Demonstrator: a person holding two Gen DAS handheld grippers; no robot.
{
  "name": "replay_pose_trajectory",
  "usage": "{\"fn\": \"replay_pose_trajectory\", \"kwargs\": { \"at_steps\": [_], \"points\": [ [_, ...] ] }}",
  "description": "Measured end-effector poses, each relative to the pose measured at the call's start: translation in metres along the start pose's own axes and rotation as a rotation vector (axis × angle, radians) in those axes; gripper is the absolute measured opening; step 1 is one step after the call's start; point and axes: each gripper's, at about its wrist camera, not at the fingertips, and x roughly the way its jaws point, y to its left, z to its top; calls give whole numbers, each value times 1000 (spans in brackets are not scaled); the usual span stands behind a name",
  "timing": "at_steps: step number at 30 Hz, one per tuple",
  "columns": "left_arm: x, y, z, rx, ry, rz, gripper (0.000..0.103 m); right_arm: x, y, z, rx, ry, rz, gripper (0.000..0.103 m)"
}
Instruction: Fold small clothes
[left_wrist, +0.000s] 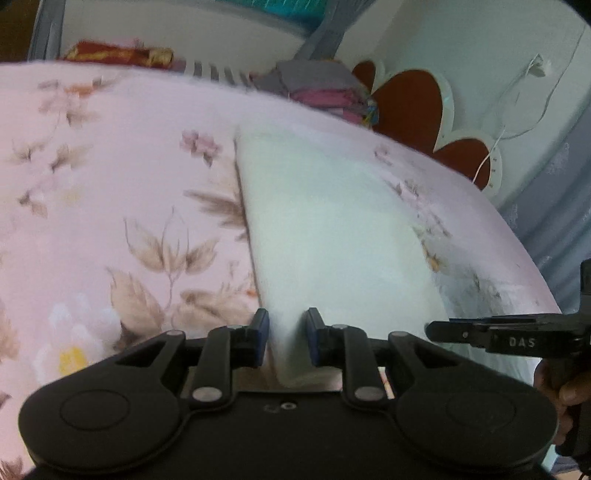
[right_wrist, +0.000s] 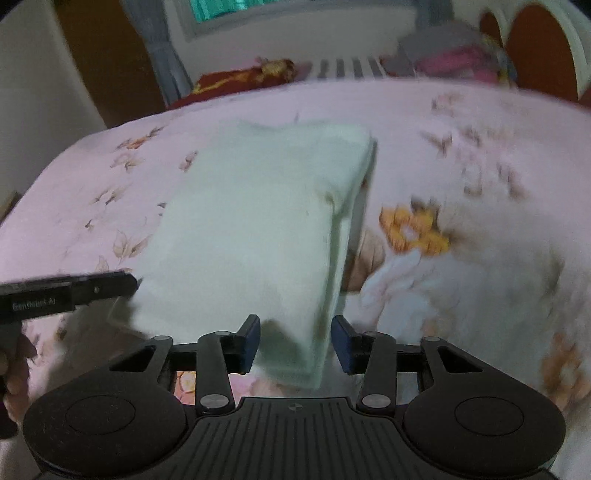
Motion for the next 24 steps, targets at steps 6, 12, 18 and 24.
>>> {"fn": "replay_pose_trajectory", "kwargs": {
  "at_steps": [6, 12, 18, 24],
  "points": [
    [2, -11, -1, 55, 30, 7, 20, -3, -4, -8, 13, -16, 26, 4],
    [7, -16, -8, 87, 72, 23, 22, -1, -5, -22, -30, 26, -24, 3],
    [-11, -13, 21, 109, -65, 30, 36, -21, -12, -1, 14, -77, -36, 4],
    [28, -23, 66, 125, -118, -32, 30, 3, 9, 52, -57, -174, -44, 4]
  ]
}}
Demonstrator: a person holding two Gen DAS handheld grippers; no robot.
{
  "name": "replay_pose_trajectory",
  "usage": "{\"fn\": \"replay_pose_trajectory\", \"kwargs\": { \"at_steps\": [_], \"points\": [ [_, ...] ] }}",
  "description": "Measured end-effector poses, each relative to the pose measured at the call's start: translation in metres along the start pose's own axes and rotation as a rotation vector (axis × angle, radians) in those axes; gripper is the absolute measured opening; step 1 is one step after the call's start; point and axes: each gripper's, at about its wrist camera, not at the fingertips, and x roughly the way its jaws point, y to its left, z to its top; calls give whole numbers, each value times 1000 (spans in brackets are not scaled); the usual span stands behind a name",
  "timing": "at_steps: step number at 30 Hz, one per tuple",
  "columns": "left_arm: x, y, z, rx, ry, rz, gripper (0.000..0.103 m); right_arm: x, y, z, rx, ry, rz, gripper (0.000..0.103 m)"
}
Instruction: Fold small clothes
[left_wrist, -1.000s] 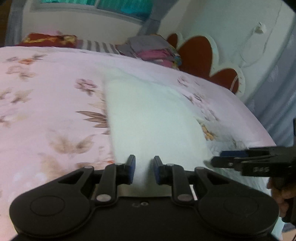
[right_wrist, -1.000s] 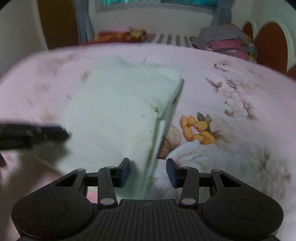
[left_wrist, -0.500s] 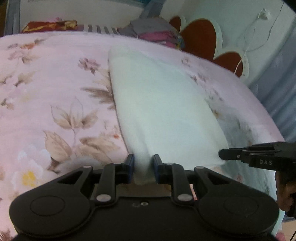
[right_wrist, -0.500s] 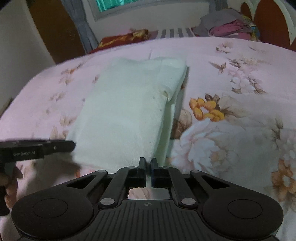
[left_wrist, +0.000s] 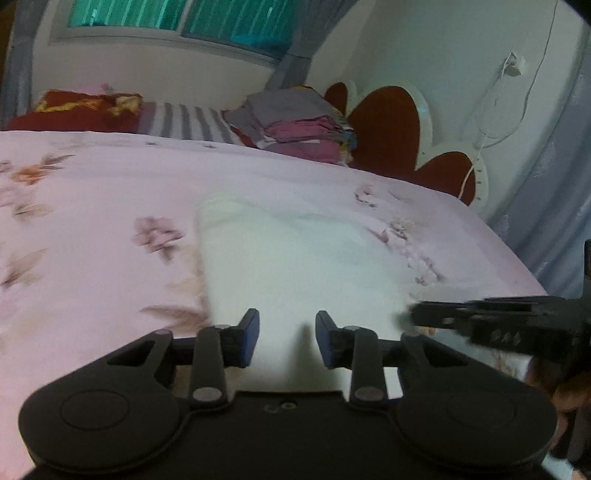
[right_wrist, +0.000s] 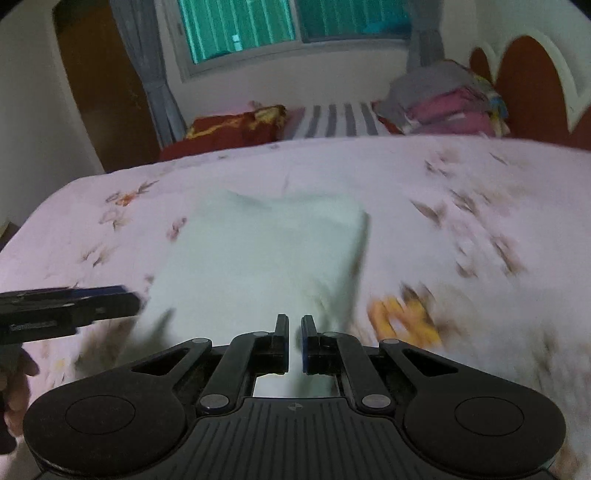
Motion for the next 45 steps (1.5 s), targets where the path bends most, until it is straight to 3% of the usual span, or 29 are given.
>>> {"fn": "replay_pose_trajectory", "kwargs": {
  "at_steps": [4, 7, 10, 14, 17, 22, 25, 26, 28, 33, 45],
  "points": [
    [40, -10, 0, -48, 110, -27, 30, 25, 24, 9, -130, -13, 31, 4],
    [44, -22, -4, -69, 87, -25, 30, 51, 11, 2, -156, 57, -69, 0],
    [45, -30, -10, -56, 74, -14, 31, 48, -15, 0, -42, 48, -55, 0],
    [40, -32, -10, -50, 76, 6, 32, 52, -9, -1, -70, 43, -88, 0],
    [20, -37, -4, -10, 18, 48, 35, 47, -8, 3, -60, 50, -80, 0],
    [28, -25, 11, -49, -4, 87, 35, 26, 3, 20, -71, -102, -46, 0],
    [42, -19, 20, -67, 17, 101, 33, 45, 9, 30, -95, -80, -20, 0],
    [51, -17, 20, -80, 68, 104, 33, 54, 8, 30, -102, -56, -19, 0],
    [56, -14, 19, -121, 94, 97, 35, 79, 1, 25, -106, 33, -38, 0],
    [56, -25, 21, -57, 114, 145, 35, 76, -3, 24, -104, 14, -21, 0],
    [56, -30, 25, -58, 142, 186, 35, 76, -4, 28, -172, 55, 6, 0]
  ]
}}
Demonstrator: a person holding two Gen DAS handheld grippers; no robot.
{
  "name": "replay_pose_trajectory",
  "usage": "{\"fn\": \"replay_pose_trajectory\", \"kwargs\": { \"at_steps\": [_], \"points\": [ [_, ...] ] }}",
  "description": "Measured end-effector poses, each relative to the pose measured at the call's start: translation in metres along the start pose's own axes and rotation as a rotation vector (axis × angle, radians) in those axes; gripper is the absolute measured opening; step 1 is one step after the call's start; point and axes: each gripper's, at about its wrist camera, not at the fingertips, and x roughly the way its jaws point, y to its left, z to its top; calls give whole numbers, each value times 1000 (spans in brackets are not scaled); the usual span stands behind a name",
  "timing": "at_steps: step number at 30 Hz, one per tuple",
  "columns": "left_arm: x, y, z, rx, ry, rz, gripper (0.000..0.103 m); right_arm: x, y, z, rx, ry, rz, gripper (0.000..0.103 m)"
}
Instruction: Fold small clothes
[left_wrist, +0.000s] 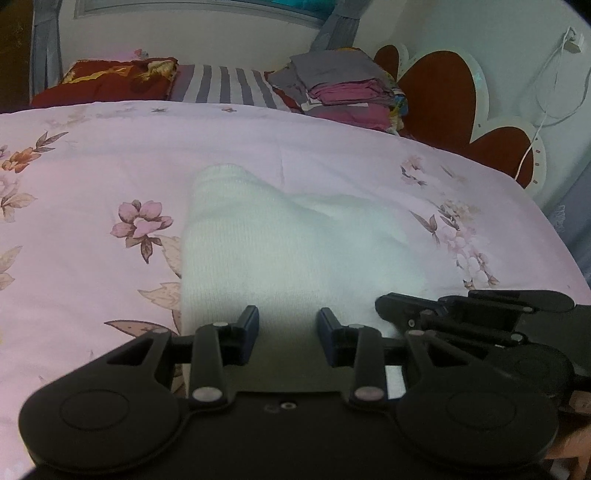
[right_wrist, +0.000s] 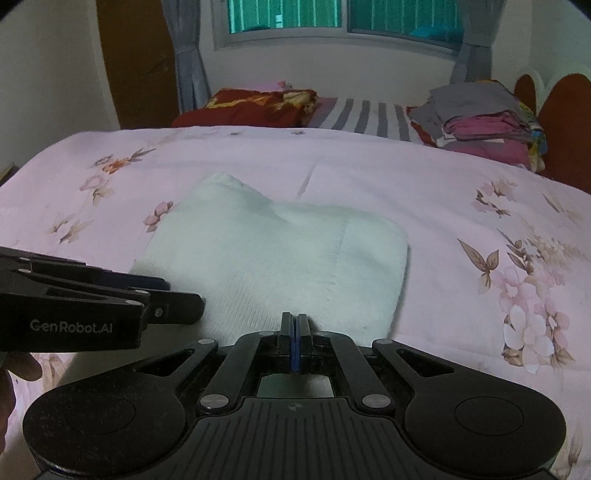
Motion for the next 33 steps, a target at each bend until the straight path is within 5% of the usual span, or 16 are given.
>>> {"fn": "replay_pose_trajectory", "kwargs": {
  "at_steps": [3, 4, 5, 6, 7, 8, 9, 10, 11, 14, 20, 25, 27, 31, 33],
  "points": [
    [-9, -1, 2, -8, 8, 13, 43, -2, -5, 0, 4, -7, 25, 0],
    [-14, -2, 2, -3, 1, 22, 55, -5, -7, -1, 14, -24, 34, 0],
    [-19, -2, 0, 10, -12, 32, 87, -10, -10, -2, 25, -42, 35, 0],
    [-25, -3, -1, 22, -26, 62, 103, -15, -12, -3, 35, -54, 29, 0],
    [-29, -1, -4, 38, -48, 93, 101, -21, -18, -5, 62, -70, 29, 0],
    [-30, 3, -7, 46, -47, 99, 101, -25, -26, -7, 103, -77, 40, 19],
    [-30, 9, -10, 36, -38, 87, 101, -29, -37, -9, 155, -79, 59, 66],
    [-30, 16, -12, 14, -32, 74, 99, -34, -48, -13, 211, -95, 72, 82],
    [-30, 24, -14, -15, -30, 64, 97, -38, -59, -18, 254, -118, 74, 85],
    [-27, 46, -21, -114, -23, 10, 92, -44, -88, -27, 386, -89, 152, 73],
    [-12, 79, -30, -368, -3, -134, 84, -27, -110, -41, 620, 21, 354, 69],
    [-13, 80, -28, -356, 20, -127, 80, -24, -111, -43, 646, 58, 367, 60],
    [-17, 75, -28, -325, 14, -124, 78, -33, -109, -46, 621, 49, 362, 32],
    [-13, 59, -31, -245, 33, -123, 60, -43, -101, -52, 561, 16, 359, 31],
    [-13, 48, -33, -161, 45, -34, 53, -41, -92, -54, 550, 40, 385, 9]
  ]
}}
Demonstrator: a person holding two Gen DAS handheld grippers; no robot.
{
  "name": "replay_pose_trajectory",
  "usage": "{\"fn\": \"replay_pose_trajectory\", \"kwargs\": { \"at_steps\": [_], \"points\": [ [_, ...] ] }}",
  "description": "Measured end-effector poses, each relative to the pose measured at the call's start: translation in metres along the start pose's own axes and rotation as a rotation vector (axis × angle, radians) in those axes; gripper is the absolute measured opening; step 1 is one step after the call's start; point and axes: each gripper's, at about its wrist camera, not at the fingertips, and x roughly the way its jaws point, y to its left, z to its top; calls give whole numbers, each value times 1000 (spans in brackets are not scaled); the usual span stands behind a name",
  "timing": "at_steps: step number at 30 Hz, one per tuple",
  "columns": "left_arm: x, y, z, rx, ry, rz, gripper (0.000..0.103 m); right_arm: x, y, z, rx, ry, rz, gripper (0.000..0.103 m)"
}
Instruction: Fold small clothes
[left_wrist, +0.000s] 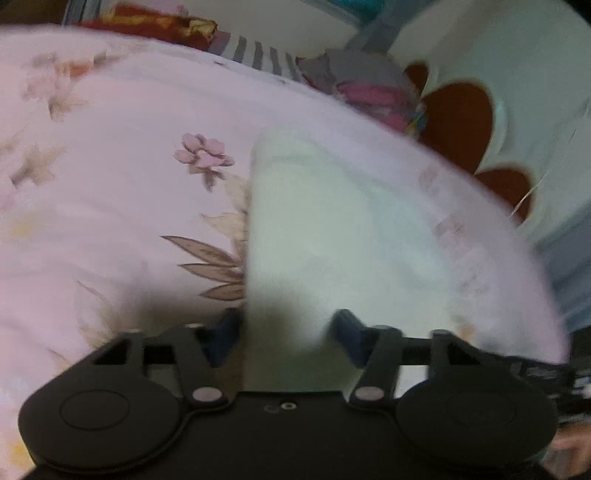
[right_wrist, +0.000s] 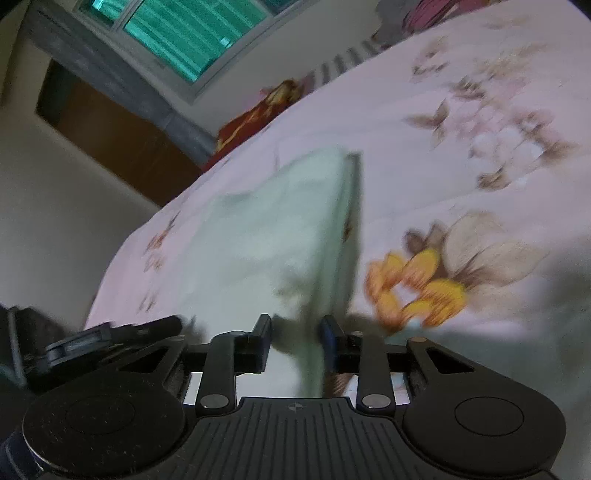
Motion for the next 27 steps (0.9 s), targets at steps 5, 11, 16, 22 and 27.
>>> {"fn": "replay_pose_trajectory", "kwargs": {
  "at_steps": [5, 11, 16, 22, 27],
  "points": [
    [-9, -4, -7, 99, 24, 35, 59, 0, 15, -21, -50, 31, -50, 9],
    [-15, 17, 11, -18, -30, -39, 84, -22, 9, 1, -36, -97, -77, 72],
    [4, 30, 24, -107, -5, -116, 82, 4, -2, 21, 0, -25, -53, 72],
    [17, 40, 36, -149, 41, -200, 81, 18, -28, 26, 171, 25, 40, 72],
    [23, 27, 42, -65, 73, -189, 66, 35, -20, 37, 162, 61, 35, 71]
  ]
}}
